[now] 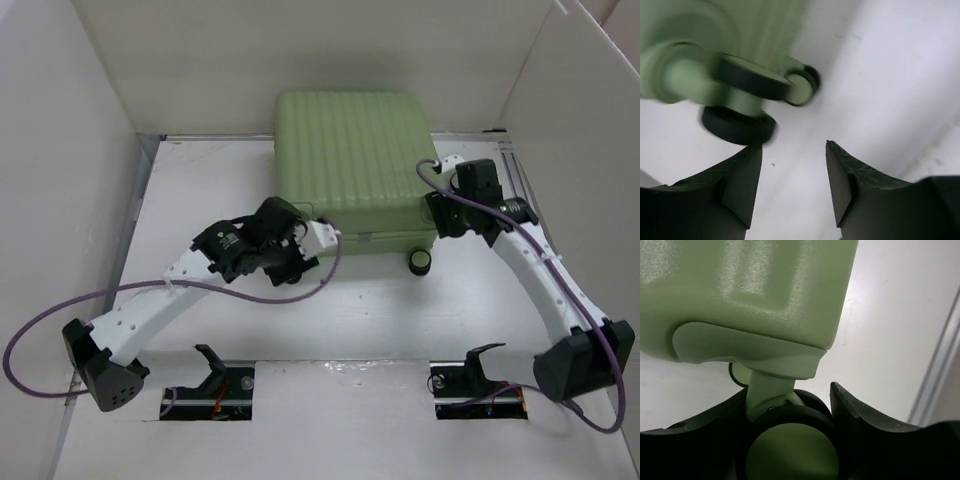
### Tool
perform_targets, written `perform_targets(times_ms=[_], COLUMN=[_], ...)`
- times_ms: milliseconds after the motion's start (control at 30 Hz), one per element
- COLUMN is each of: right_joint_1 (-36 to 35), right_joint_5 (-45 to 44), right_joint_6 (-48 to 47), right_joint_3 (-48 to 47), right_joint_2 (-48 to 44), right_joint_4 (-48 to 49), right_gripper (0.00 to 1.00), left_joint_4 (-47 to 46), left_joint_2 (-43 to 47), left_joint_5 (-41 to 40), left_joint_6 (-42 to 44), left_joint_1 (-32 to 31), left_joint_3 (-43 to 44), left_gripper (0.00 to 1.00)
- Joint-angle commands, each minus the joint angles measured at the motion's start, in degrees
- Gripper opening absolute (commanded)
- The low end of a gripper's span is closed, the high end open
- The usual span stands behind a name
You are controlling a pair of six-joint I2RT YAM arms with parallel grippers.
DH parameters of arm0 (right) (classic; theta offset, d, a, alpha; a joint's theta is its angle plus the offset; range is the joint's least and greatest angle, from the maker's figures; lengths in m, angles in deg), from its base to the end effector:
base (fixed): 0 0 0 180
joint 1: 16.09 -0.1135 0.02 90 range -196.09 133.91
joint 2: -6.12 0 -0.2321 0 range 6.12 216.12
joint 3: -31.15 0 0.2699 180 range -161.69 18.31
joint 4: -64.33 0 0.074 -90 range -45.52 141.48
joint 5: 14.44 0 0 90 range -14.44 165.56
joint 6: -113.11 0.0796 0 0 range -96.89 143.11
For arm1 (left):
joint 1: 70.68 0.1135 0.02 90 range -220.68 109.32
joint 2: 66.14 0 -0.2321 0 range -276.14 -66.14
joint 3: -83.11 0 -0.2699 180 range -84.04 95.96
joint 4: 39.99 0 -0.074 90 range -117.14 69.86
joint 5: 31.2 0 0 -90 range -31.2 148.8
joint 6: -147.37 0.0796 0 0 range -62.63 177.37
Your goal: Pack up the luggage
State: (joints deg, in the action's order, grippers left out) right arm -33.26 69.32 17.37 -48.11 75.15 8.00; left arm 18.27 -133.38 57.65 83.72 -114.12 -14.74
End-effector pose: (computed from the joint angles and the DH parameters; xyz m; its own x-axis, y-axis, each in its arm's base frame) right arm 0.2975 0.0829 0.2678 -0.6628 -0.3089 -0.6821 -0.2892 0.9459 -0.1473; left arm 0.2209 -0.2070 0.2915 -0.1462 0.7496 -0.6455 0.8278 0.4500 0.3351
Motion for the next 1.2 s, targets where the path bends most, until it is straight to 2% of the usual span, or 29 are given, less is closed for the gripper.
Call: perform_targets(times_ms=[0,100,133,167,233,300,333,367,400,467,500,533,633,700,767,800,833,900,933,1033,1067,1167], right_joint_1=[0.0,0.0,0.0,0.0,1.1,1.7,2.6,3.2,3.7,5.5,6.0,6.0,7.4,8.0,8.6,8.6,8.6,9.1,9.1,9.1,9.1,9.1], right_joint_5=[19.7,30.5,32.8,35.4,36.0,35.2,35.2,35.2,35.2,35.2,35.2,35.2,35.2,34.5,33.9,33.9,33.9,33.9,33.9,33.9,33.9,33.4], right_joint_6=[-15.7,-20.5,-22.3,-22.3,-23.0,-23.7,-24.2,-25.5,-26.0,-26.6,-26.6,-26.6,-26.6,-26.6,-26.6,-26.6,-26.6,-26.6,-26.6,-26.1,-26.1,-26.1], right_joint_3=[-9.5,-17.8,-20.0,-21.6,-26.0,-28.2,-28.9,-28.9,-28.2,-26.1,-26.1,-25.4,-25.4,-24.9,-24.2,-23.7,-23.7,-23.7,-23.7,-23.1,-22.4,-21.0], right_joint_2=[9.5,16.6,20.9,22.7,26.7,28.5,29.0,29.1,29.1,29.1,29.1,29.1,29.1,28.5,27.9,27.4,27.4,26.8,26.1,25.4,24.8,23.3], right_joint_4=[19.7,18.4,17.8,17.3,15.9,13.9,12.7,11.9,11.9,11.9,11.9,11.9,11.9,11.3,11.3,11.3,11.3,11.3,11.3,11.3,11.3,12.4], right_gripper=[0.0,0.0,0.0,0.0,0.0,0.0,0.0,0.0,0.0,0.0,0.0,0.0,0.0,0.0,0.0,0.0,0.0,0.0,0.0,0.0,0.0,0.0], left_joint_4=[6.7,4.7,4.0,3.4,2.2,1.5,0.7,0.6,0.6,1.8,2.8,4.3,3.8,0.0,-2.7,-2.7,-2.0,3.2,5.1,11.4,11.5,6.0], left_joint_2=[-4.2,-8.2,-10.9,-12.0,-14.7,-14.8,-14.2,-12.1,-10.7,-7.6,-6.9,-6.1,-0.5,5.9,9.9,11.2,11.8,8.9,4.7,-1.5,-1.5,0.3], left_joint_5=[20.9,19.7,18.8,17.3,17.3,15.0,12.9,10.3,4.4,-2.2,-7.6,-9.3,-13.7,-14.6,-12.7,-11.4,-10.1,-7.4,-6.2,5.3,7.7,10.3], left_joint_6=[4.9,4.9,4.9,4.9,4.9,5.9,7.0,11.4,14.6,21.5,24.7,30.2,39.0,50.4,59.5,66.7,69.2,72.1,74.4,85.1,92.7,100.7], left_joint_1=[-13.1,-20.0,-24.9,-27.0,-29.9,-29.9,-29.9,-29.9,-29.9,-29.9,-27.7,-26.1,-18.9,-13.4,-9.4,-7.4,-3.5,0.1,5.1,16.2,21.7,24.5], left_joint_3=[6.8,10.8,11.6,12.5,16.1,19.5,20.0,20.0,20.0,19.4,18.3,17.5,12.3,7.2,5.1,4.5,5.2,10.4,12.8,21.0,21.1,14.0], left_gripper=[0.0,0.0,0.0,0.0,0.0,0.0,0.03,0.24,0.34,0.56,0.73,0.77,0.81,0.82,0.84,0.85,0.85,0.85,0.85,0.85,0.85,0.85])
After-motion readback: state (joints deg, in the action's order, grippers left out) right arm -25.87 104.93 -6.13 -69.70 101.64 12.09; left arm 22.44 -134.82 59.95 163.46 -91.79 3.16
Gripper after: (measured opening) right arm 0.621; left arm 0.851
